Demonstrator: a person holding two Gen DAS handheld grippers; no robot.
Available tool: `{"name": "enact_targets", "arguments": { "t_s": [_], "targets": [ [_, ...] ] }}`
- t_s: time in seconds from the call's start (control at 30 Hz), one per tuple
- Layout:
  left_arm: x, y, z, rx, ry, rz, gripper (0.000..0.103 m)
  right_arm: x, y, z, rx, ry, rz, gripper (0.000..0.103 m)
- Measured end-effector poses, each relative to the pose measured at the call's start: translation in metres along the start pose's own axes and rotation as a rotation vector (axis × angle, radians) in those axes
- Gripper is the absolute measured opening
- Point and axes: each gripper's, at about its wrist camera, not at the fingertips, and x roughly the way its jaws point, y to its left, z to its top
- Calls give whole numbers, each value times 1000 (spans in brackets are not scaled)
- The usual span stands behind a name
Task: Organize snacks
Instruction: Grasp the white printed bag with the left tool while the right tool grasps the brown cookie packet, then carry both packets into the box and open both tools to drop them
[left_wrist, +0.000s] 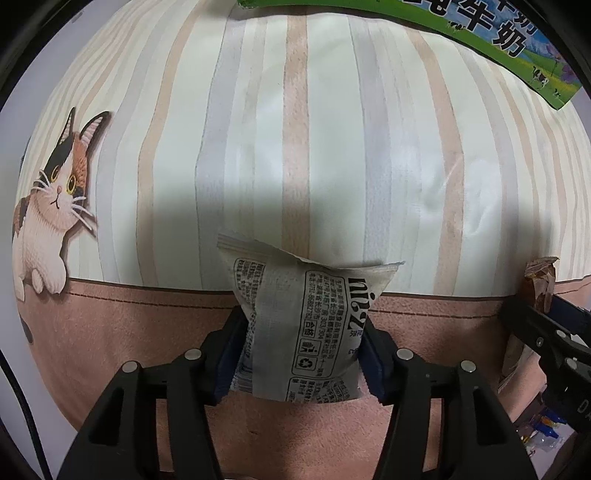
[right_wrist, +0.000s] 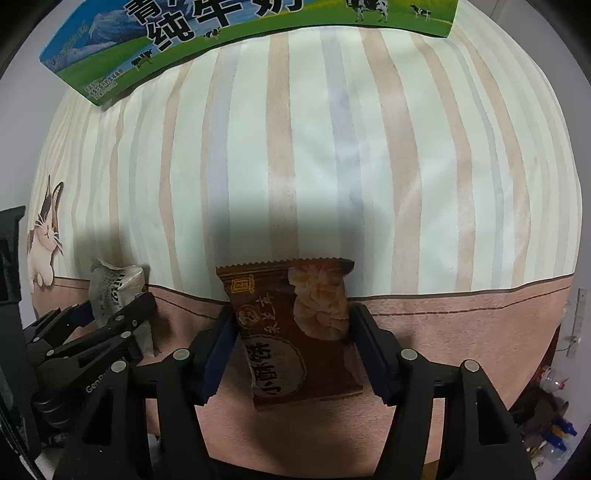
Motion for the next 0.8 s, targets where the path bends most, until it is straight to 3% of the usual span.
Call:
{"name": "enact_targets", "arguments": {
  "t_s": [0.23,0.47,0.6,0.63,0.8],
  "targets": [
    [15,-2,11,-1,13,11,60,5,0,11,98,-2,91,69],
    [33,-2,23,-3,8,15,59,16,8,11,1,4,13,72],
    [21,-11,17,24,-27,17,47,17,19,3,-65,-35,-51,65],
    [18,-15,18,38,-36,20,47,16,19,2,-73,-47,-54,59],
    [-1,-27,24,44,-37,-34,45,-14,6,0,-63,-99,7,59]
  ]
}}
